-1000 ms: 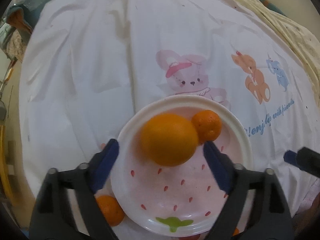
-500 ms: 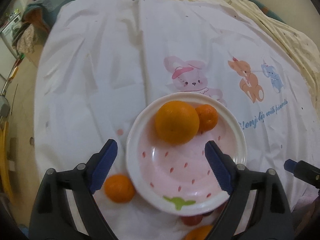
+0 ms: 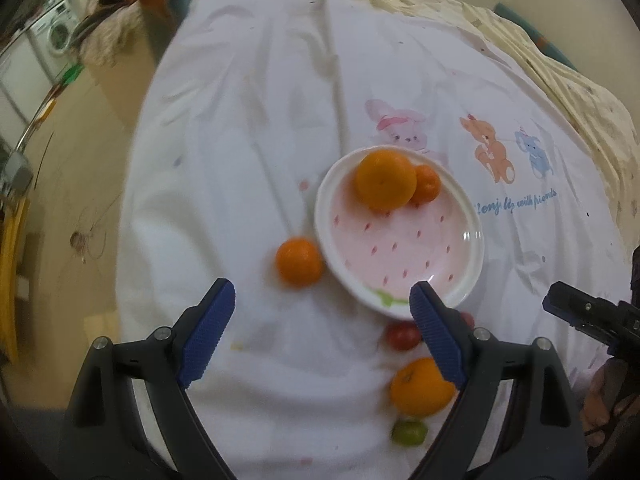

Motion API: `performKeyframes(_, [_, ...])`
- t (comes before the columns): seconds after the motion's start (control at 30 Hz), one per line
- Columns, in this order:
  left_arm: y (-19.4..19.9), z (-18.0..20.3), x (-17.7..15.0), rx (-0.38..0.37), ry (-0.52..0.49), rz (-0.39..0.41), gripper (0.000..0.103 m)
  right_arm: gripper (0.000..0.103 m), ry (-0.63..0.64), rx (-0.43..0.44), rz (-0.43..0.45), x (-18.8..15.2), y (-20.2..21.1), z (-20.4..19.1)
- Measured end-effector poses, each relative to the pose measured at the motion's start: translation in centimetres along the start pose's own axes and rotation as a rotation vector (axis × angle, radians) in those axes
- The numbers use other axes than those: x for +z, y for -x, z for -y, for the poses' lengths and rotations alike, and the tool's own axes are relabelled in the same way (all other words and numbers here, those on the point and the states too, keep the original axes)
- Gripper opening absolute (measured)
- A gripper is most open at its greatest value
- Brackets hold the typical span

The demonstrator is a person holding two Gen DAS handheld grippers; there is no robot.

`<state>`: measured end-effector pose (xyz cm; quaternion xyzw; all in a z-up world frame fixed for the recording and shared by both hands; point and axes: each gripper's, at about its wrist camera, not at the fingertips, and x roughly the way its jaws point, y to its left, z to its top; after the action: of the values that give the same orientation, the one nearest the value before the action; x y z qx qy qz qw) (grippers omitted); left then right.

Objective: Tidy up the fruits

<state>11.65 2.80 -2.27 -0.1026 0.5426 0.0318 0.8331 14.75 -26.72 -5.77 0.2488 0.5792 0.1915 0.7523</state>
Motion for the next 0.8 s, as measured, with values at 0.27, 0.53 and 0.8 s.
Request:
performKeyframes(0.27, [0.7,-2.0,-3.0,-0.019,0.069,-0.006,0.087,0.074,-0.048,-0.011,-0.061,-2.2,-1.4,0.7])
performKeyframes(0.53, [0.1,-1.6,-3.5,-0.037,0.092,-0.016,0.087,0.072,-0.052,-0.076,-0.126,-2.3,-4.3,0.9])
performKeyframes(0.8, [0.0,-1.2,-3.3,-0.043,0.090,-0.016,0.087,0.057,0.139,-0.225,-0.203,-1.8,-8.7,-1.5])
